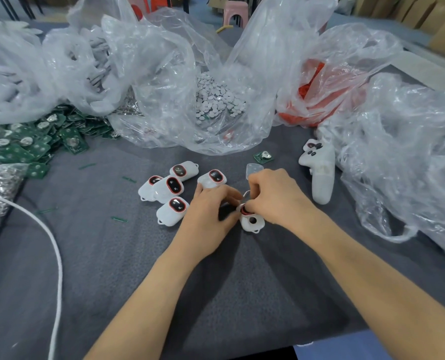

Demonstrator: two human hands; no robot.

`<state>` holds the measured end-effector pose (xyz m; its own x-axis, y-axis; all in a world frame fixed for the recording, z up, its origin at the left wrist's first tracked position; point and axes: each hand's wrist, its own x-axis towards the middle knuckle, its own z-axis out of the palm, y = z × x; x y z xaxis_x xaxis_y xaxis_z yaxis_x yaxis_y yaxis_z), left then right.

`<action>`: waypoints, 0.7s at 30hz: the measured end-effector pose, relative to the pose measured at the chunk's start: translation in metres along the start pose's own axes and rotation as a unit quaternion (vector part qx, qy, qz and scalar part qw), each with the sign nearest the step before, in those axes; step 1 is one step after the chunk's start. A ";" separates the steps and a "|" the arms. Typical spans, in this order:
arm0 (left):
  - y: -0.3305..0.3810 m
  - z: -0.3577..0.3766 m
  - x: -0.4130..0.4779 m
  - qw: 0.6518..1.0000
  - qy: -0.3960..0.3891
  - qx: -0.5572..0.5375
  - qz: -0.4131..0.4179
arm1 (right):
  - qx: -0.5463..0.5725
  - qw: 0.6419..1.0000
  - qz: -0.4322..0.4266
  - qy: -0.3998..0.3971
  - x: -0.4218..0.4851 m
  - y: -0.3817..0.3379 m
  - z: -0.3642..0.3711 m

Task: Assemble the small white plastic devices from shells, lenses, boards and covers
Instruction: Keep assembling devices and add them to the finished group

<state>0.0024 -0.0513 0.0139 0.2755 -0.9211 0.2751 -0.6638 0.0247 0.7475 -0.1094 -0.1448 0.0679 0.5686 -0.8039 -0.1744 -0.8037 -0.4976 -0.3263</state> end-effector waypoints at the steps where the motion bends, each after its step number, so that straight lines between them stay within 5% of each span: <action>1: 0.001 -0.001 0.000 1.000 -0.006 -0.003 -0.001 | -0.007 1.000 0.000 -0.001 0.000 -0.001 0.000; 13: -0.001 0.001 0.000 0.998 0.022 0.026 0.060 | -0.023 1.000 -0.006 -0.007 -0.004 -0.007 -0.003; 21: -0.006 0.004 0.001 0.997 0.009 0.056 0.058 | 0.257 0.966 0.010 -0.008 -0.005 0.025 0.005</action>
<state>0.0040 -0.0536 0.0069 0.2048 -0.9074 0.3671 -0.7651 0.0855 0.6382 -0.1314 -0.1521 0.0562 0.5593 -0.8049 -0.1982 -0.6236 -0.2510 -0.7404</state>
